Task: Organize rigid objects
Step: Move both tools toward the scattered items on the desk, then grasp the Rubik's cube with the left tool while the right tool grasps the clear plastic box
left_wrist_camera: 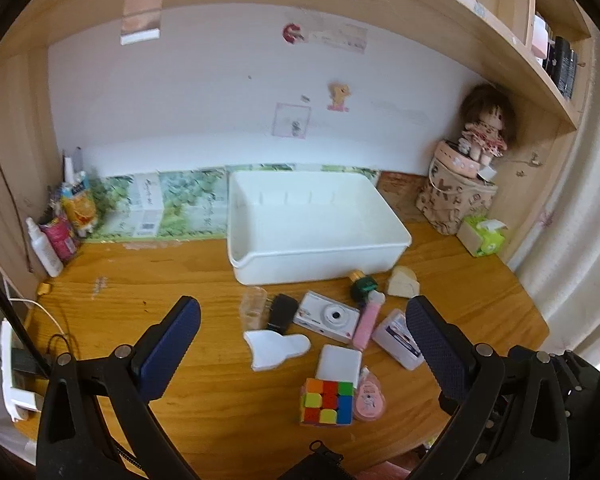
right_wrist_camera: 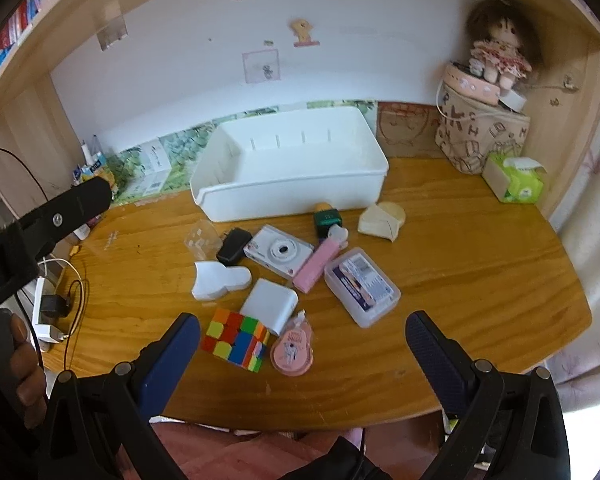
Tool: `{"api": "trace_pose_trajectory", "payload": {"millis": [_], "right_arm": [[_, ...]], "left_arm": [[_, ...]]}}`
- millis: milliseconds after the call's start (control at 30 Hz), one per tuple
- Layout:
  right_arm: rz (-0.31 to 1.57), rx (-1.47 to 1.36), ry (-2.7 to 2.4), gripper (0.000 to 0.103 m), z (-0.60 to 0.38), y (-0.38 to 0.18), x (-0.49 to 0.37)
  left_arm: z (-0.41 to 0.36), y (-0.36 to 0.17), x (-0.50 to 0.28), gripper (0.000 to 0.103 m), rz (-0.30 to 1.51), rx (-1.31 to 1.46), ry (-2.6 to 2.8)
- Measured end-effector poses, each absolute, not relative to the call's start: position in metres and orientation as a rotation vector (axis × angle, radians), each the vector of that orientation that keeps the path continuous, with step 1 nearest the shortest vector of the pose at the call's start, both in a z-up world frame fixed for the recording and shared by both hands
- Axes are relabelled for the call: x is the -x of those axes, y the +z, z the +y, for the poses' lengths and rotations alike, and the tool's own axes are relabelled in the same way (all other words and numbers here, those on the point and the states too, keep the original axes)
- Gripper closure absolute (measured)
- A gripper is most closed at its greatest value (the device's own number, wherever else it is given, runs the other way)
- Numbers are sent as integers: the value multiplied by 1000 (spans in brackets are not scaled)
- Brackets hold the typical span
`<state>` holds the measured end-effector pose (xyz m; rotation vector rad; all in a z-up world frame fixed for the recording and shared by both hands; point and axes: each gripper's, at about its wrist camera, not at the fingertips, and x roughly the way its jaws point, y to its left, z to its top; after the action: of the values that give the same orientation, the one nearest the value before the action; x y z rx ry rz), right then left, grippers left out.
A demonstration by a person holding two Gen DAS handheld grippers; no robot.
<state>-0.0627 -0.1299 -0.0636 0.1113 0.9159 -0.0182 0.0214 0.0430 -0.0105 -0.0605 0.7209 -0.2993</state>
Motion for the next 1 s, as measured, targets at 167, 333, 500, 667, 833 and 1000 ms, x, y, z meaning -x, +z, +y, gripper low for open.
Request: {"api": "trace_pose_trajectory", "payload": {"millis": [167, 333, 500, 667, 833, 1000], "right_arm": [[975, -123, -68, 0, -132, -73, 70], [1049, -142, -95, 0, -136, -86, 73], [1120, -150, -107, 0, -139, -98, 74], [1180, -150, -110, 0, -146, -108, 71], [1240, -152, -108, 0, -156, -121, 63], [1313, -174, -93, 0, -168, -138, 52]], "left_arm": [[38, -24, -27, 1, 802, 74, -340], [37, -42, -34, 1, 906, 92, -340], [31, -67, -45, 1, 1055, 122, -339], [25, -86, -53, 1, 1165, 138, -315], [9, -99, -62, 1, 1241, 119, -313], [-3, -120, -73, 1, 1354, 79, -279]]}}
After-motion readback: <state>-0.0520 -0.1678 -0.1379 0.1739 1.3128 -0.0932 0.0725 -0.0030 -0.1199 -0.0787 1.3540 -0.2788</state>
